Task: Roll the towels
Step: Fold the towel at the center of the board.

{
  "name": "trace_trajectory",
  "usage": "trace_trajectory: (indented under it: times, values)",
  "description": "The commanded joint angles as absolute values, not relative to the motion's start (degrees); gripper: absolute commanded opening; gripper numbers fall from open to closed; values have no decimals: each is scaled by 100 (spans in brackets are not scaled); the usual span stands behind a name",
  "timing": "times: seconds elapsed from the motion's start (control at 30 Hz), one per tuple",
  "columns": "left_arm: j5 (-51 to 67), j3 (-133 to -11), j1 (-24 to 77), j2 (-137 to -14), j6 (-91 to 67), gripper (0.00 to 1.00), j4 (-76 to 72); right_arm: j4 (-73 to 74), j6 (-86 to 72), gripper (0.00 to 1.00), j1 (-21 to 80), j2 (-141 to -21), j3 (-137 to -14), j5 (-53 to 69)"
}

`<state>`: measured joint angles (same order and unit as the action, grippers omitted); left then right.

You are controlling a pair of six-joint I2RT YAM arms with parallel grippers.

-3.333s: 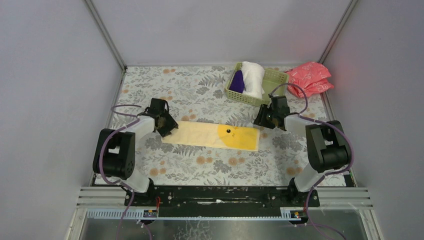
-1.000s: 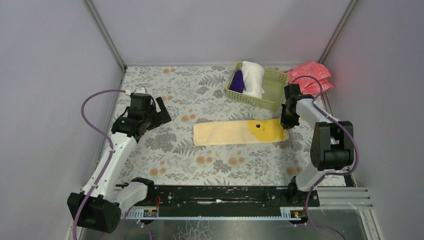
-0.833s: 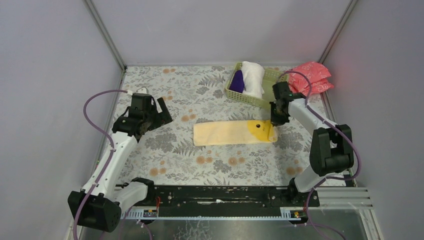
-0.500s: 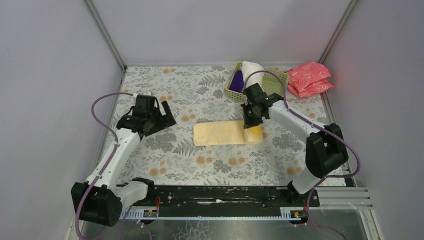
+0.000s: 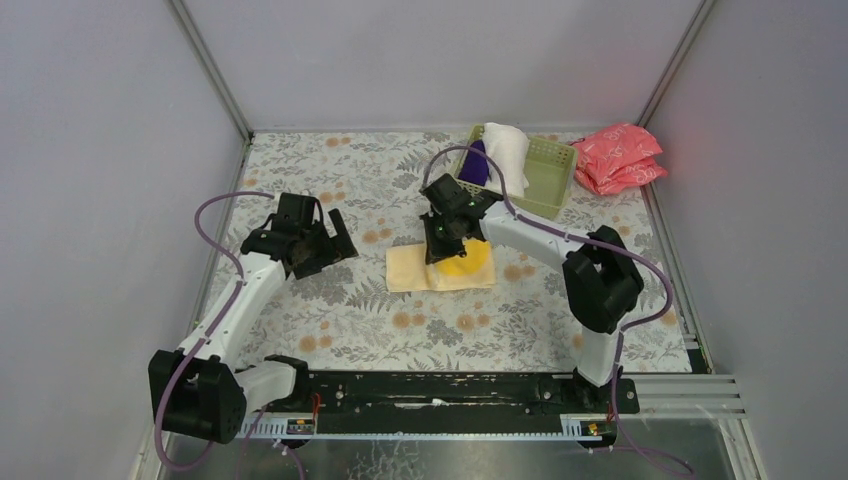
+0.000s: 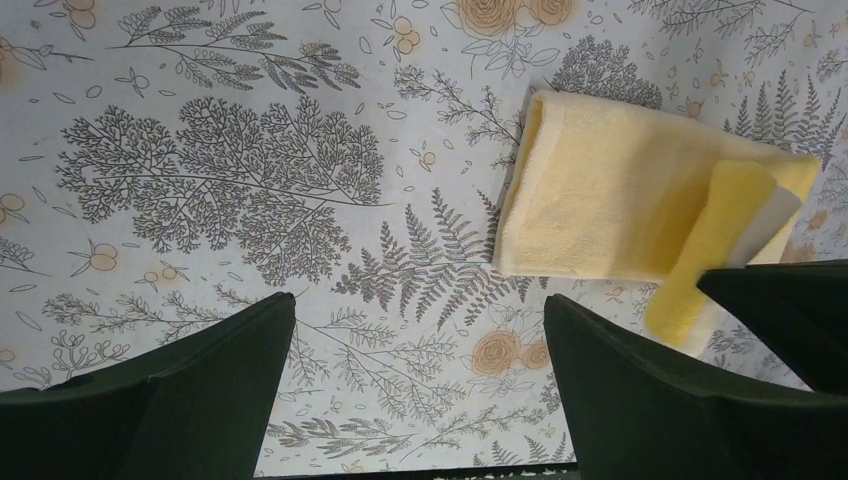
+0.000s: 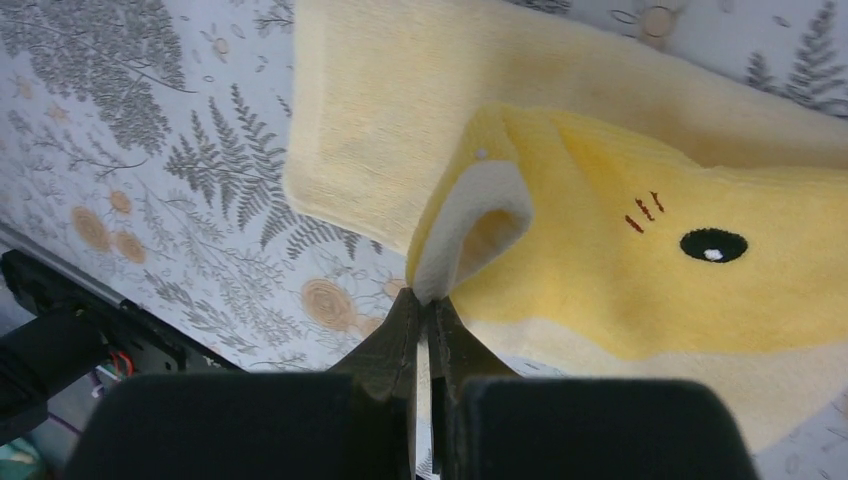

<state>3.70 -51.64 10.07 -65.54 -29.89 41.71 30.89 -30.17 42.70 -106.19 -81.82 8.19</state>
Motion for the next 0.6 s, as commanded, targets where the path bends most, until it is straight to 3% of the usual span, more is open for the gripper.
trace_trajectory:
  times: [0.0, 0.37, 0.57]
  values:
    - [533, -5097, 967, -6641, -3024, 95, 3826, 2847, -3354, 0, 4510, -10833, -8712, 962]
    - [588, -5055, 967, -6696, -3006, 94, 3777, 2622, -3549, 0, 4614, -11272, -9150, 871]
    - [626, -5040, 973, -6739, -3015, 94, 3775, 2512, -3569, 6, 4671, -11605, -9220, 1132]
